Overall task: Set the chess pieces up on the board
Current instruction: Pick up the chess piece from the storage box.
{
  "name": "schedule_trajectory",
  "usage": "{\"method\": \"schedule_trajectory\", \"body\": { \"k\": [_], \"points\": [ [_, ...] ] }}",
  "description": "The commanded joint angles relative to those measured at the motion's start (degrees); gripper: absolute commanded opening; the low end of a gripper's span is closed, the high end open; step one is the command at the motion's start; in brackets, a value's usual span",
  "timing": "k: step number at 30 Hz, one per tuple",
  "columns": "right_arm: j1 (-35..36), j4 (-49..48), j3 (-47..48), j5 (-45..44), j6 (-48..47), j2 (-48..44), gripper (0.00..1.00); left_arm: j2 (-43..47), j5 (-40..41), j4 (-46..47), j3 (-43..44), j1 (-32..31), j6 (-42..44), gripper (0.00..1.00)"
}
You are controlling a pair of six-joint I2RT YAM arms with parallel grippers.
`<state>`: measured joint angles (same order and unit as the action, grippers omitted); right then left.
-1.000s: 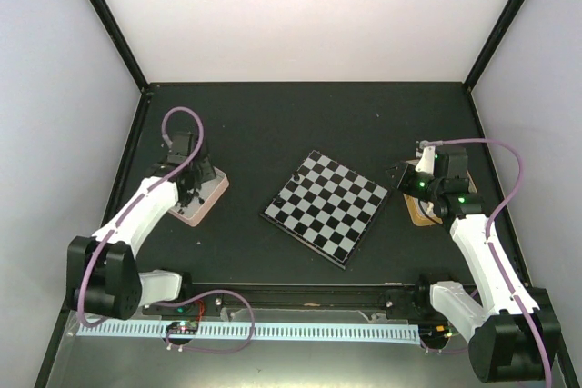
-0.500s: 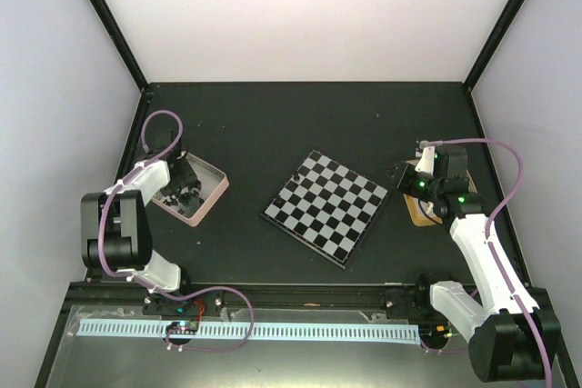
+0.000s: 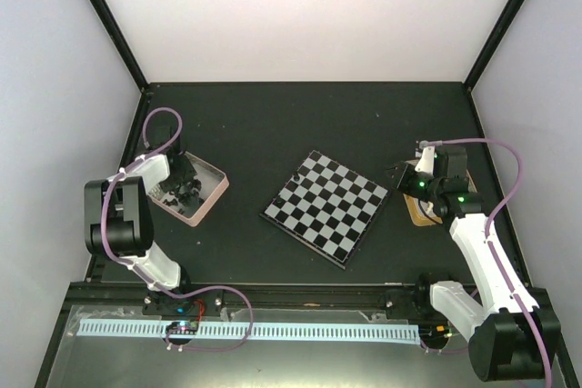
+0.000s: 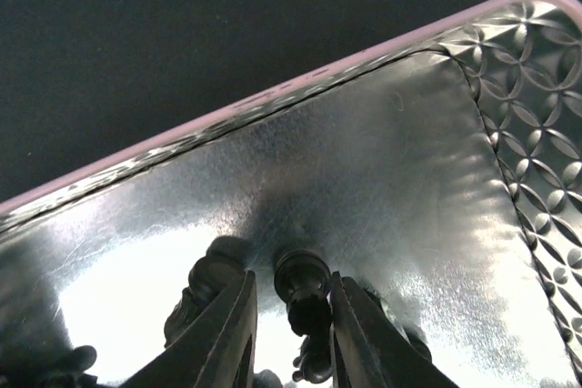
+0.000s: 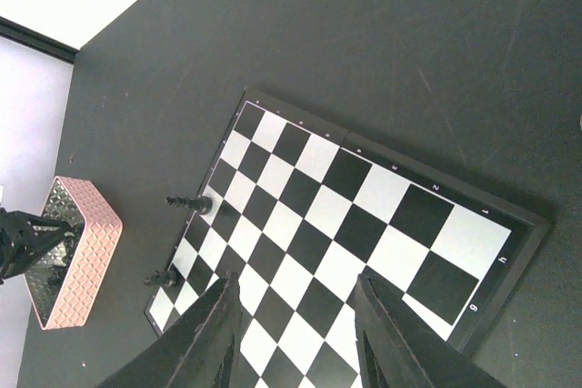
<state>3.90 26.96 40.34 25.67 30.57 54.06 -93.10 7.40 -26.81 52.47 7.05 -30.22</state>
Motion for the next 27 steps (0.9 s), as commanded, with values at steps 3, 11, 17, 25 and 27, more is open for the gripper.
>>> {"method": "schedule_trajectory", "body": {
  "k": [3,11,17,25,27],
  "points": [
    [0.31,-0.51,0.09,-0.22,-0.42,0.07,0.35,-1.72,1.14,1.39,3.13,0.44,1.91,0.17],
    [0.29,-0.46,0.22,-0.3,-0.4,-0.06,0.35,2.66,0.14,0.41,2.62,-1.32,2.54,0.09],
    [0.32,-0.42,0.29,-0.09,-0.23,-0.01,0.35,9.48,-0.88,-2.9,3.85,-6.01,2.02,0.09],
    [0.27,-0.51,0.09,-0.14,0.19,-0.33,0.35,12.23,-5.5,-5.04,10.9,-18.05,1.69,0.11],
    [0.33,-0.52,0.05,-0.08,0.27,-0.41,0.35,10.15,-7.63,-5.11,14.05,-21.74,1.65,0.12]
  ]
}}
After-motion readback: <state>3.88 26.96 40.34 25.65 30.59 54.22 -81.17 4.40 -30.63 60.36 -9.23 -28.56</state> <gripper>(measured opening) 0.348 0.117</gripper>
